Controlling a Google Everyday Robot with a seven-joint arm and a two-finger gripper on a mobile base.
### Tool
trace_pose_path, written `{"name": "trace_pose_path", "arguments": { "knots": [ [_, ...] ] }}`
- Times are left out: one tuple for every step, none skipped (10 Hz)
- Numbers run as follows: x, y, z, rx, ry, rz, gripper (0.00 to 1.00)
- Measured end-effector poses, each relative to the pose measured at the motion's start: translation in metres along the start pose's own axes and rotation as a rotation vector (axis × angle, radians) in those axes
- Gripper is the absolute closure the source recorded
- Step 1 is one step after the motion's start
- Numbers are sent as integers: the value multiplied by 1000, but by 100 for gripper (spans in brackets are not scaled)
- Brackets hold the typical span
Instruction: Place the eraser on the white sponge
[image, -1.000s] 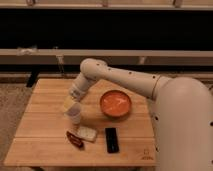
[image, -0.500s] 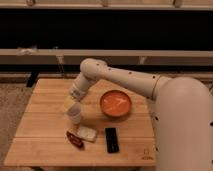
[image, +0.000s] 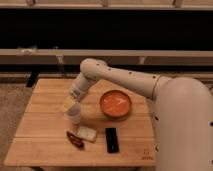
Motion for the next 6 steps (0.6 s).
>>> {"name": "trace_pose_path", "arguments": {
  "knots": [
    [1, 0, -1, 6, 8, 7, 20],
    [4, -1, -8, 30, 23, 29, 20],
    [10, -1, -18, 57, 39, 50, 20],
    [15, 1, -27, 78, 51, 66, 20],
    [24, 6, -37, 101, 71, 86, 20],
    [34, 10, -43, 117, 86, 106, 20]
  ]
}}
